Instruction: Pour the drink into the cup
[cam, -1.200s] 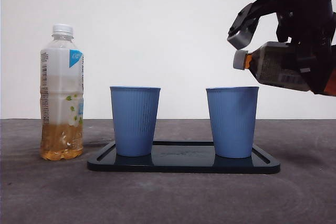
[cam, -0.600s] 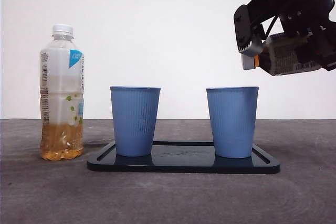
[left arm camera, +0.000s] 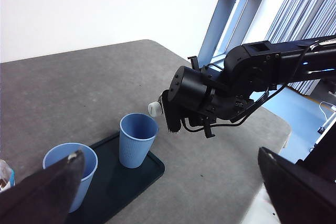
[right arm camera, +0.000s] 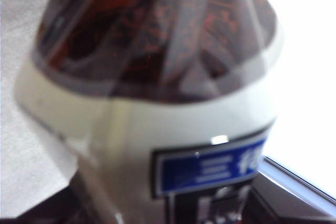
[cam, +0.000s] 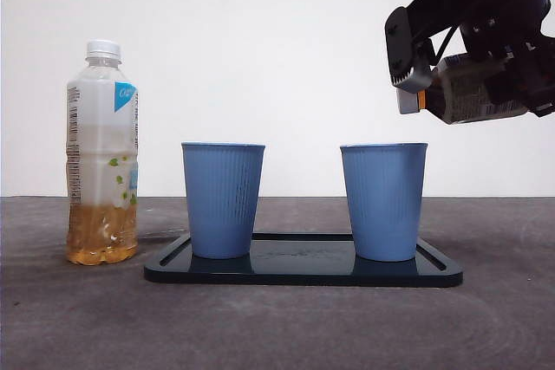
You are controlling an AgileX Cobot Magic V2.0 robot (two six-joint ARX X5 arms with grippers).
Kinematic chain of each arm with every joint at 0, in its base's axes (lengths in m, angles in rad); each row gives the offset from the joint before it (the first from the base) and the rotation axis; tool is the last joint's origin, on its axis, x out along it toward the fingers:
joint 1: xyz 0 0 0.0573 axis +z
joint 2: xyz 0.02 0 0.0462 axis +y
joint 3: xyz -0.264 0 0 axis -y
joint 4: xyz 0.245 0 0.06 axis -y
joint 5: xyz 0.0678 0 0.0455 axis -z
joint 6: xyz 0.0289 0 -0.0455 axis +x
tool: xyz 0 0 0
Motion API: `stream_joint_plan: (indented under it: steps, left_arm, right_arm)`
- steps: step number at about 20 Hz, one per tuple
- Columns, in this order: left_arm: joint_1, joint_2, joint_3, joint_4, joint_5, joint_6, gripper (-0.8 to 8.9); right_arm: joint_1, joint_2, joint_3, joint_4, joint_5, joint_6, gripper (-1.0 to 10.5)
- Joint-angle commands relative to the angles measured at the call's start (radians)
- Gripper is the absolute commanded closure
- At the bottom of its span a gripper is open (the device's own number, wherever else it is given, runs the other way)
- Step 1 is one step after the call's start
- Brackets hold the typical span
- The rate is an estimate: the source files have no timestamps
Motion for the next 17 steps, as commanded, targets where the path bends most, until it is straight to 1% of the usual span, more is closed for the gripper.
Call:
stream_joint_plan:
  steps: [1,5,7,9,12,14,16,17]
  left_arm:
    - [-0.003,0.002,0.018,0.011,0.0,0.012,2.83]
    - [-0.003,0.002,0.018,0.011,0.0,0.012,2.83]
    - [-0.003,0.002,0.018,0.011,0.0,0.012,2.83]
    - [-0.003,0.002,0.018,0.011,0.0,0.012,2.83]
    - [-0.003,0.002,0.018,0.011,0.0,0.012,2.83]
    - [-0.003,0.002,0.018,0.011,0.0,0.012,2.83]
    - [-0.003,0.002,0.018,0.011,0.0,0.012,2.83]
    - [-0.003,0.002,0.018,0.011,0.0,0.012,2.83]
  right_arm:
    - [0.01,0.009,0.032,0.009,0.042,-0.008,7.5]
    - [0.01,0.009,0.032,0.011,0.042,-0.006,7.5]
    - [0.01,0.008,0.032,0.026,0.042,0.019,7.5]
    - [0.01,0.008,0.032,0.061,0.041,0.085,7.5]
    - [0.01,0.005,0.032,0.067,0.033,0.216,7.5]
    - [0.008,-0.006,0.032,0.058,-0.022,0.293,7.5]
    - [0.004,-0.035,0.032,0.063,-0.119,0.388,7.5]
    - [-0.002,-0.052,0.032,0.069,-0.157,0.422,7.5]
